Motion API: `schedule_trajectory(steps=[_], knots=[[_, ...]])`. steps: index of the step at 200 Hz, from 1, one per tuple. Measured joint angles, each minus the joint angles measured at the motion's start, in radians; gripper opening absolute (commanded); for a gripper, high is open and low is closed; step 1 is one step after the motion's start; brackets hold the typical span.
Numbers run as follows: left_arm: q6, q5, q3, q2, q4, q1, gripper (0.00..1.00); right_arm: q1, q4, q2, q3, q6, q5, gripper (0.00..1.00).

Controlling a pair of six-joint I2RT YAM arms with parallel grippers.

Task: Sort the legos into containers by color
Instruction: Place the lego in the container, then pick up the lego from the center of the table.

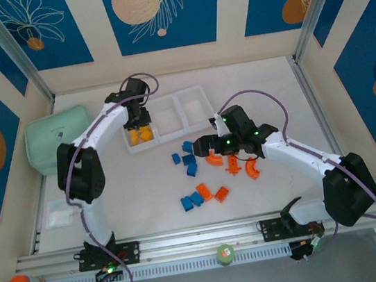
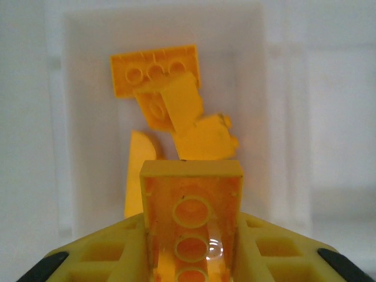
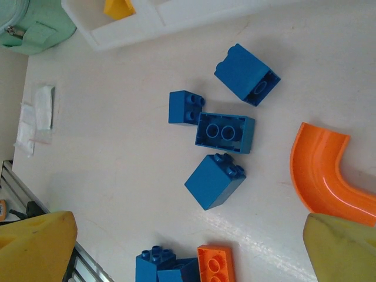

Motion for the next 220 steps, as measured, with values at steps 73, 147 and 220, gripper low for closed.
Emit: schedule_trajectory(steps=[73, 147, 220], knots=[[0.059, 0.009, 0.110, 0.118, -0.040, 0.043, 0.53, -0.026, -0.006, 0.000, 0.000, 0.000, -0.016, 0.99], [0.008, 0.167, -0.179, -0.236, 0.031, 0.021, 0.56, -0.032, -0.051, 0.000, 0.009, -0.012, -0.034, 0.99], [-0.184, 0.206, -0.473, -0.464, 0.102, -0.237, 0.67, -0.037, -0.068, -0.023, -0.080, -0.020, -0.072, 0.99]])
